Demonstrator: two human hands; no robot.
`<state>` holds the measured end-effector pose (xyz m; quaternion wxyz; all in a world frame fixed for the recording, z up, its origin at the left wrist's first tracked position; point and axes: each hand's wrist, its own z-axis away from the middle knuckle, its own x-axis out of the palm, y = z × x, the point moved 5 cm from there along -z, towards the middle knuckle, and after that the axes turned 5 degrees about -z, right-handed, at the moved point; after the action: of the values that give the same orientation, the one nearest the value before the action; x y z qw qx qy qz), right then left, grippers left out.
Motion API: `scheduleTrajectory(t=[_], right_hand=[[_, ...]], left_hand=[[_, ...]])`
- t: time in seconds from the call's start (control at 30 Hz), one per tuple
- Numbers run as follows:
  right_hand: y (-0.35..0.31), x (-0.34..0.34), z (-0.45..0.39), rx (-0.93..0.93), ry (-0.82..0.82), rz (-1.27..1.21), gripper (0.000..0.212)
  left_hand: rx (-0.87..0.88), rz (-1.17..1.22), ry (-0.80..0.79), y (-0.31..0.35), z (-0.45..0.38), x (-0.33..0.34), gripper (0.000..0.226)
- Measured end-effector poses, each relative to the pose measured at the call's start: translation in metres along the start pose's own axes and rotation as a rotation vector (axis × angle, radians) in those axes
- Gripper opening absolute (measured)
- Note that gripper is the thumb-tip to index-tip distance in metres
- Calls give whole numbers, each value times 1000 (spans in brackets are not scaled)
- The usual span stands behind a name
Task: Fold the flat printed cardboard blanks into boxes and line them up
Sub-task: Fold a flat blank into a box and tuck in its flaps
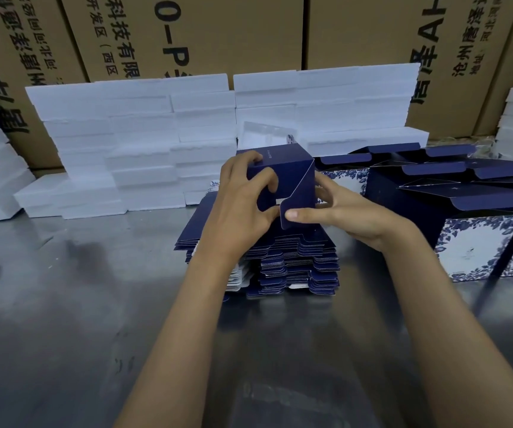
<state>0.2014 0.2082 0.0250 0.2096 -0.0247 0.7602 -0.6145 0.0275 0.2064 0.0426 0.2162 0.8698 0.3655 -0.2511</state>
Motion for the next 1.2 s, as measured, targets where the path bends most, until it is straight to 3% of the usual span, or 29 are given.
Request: scheduleTrajectory(t=[0.13,0.33,0.5,0.73,1.03,1.2], right_hand=[[2,-3,-8,-23,163,85,84],[6,1,-14,-40,337,99,65],[4,5,-16,-62,495,193,42],[1,10,-14,-27,616,273,40],[-1,12,-11,-22,664,286,36],[-1,6,-11,-2,588,231,44]], left_hand=[[-48,161,-13,-4,-3,-5,46],[-269,335,-111,-22,0,-5,95],[-351,379,-186,-29,5,1,86],[-361,346,-210,-29,4,3,86],[-362,383,-221,-28,3,5,88],[-365,416,-215,-28,3,5,95]])
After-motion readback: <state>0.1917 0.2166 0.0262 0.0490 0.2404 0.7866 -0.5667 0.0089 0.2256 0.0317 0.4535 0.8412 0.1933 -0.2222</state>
